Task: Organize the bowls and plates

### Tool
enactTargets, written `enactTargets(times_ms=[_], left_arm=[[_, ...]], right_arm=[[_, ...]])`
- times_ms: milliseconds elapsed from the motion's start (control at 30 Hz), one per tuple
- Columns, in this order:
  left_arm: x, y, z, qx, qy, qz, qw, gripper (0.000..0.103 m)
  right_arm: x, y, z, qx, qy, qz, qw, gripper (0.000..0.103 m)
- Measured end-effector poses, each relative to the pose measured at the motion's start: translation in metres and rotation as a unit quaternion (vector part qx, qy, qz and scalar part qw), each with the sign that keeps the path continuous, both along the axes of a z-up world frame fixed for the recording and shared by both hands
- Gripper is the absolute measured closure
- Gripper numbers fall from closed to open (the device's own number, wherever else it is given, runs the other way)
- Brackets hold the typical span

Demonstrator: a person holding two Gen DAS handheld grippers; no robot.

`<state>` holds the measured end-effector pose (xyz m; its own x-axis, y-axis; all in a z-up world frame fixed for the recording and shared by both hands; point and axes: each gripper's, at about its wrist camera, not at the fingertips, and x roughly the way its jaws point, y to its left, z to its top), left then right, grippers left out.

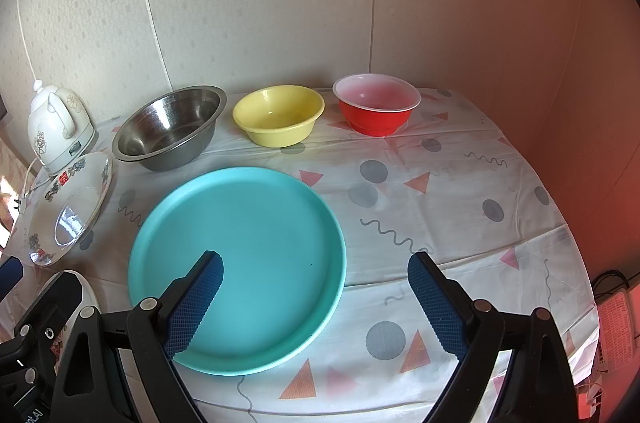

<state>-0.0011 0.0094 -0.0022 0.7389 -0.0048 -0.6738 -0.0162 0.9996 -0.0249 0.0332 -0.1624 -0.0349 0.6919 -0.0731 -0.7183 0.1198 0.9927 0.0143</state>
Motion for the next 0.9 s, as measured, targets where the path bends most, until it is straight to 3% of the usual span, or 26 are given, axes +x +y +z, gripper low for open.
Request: enactTargets(times_ms=[900], left_arm=[[0.0006,-0.0014,0.0004,0.0,0.001,0.0,1.0,0.008]], right_arm=[[-0.0002,0.0035,-0.0026,0.007,0.007,0.004,1.0,0.008]])
